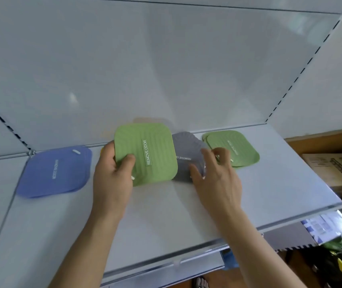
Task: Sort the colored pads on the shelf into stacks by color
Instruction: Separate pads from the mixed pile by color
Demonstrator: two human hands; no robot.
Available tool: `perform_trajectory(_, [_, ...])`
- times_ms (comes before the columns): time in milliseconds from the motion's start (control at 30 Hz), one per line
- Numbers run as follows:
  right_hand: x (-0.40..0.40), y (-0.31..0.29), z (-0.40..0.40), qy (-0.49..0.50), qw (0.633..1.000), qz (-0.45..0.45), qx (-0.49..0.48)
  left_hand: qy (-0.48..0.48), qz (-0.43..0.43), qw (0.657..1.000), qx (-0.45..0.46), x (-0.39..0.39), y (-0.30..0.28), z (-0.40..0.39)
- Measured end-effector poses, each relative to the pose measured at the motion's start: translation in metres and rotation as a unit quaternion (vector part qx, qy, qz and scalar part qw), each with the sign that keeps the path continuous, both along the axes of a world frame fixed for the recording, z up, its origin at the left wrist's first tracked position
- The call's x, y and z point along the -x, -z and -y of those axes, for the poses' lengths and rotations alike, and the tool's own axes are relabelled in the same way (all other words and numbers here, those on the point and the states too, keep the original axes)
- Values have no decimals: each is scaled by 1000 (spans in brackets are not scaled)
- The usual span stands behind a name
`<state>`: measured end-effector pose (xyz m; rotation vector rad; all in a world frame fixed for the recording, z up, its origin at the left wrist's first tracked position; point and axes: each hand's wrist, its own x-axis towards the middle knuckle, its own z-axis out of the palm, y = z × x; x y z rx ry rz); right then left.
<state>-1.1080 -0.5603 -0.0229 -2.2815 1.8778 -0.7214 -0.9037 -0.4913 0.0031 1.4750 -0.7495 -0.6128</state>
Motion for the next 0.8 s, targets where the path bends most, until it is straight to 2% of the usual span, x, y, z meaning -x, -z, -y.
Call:
perform_trajectory(133, [49, 16, -9, -123, 987, 30, 101, 4, -7, 1000, 6, 41, -3, 25])
perform_trajectory(300, [127, 24, -6, -180, 979, 24, 94, 30, -3, 1000, -9, 112, -9, 66])
perform_trajectory(467, [175, 27, 6, -235, 966, 81, 75, 87, -23, 996, -23, 178, -13, 115])
perform_trajectory(533, [178, 27, 7, -260, 958, 95, 77, 85, 57, 993, -56, 195, -12, 129])
perform_trajectory(600, [177, 27, 6, -271, 954, 96, 81, 87, 187, 972, -117, 204, -4, 142])
perform_trajectory(633, [176, 27, 6, -272, 954, 95, 80, 95, 261, 948, -157, 208, 1, 147])
perform_trajectory(733, [175, 28, 7, -272, 955, 97, 70, 81, 480, 843, -230, 218, 17, 151])
perform_trajectory(800, [174, 28, 6, -269, 956, 100, 67, 35, 551, 801, -229, 219, 23, 150])
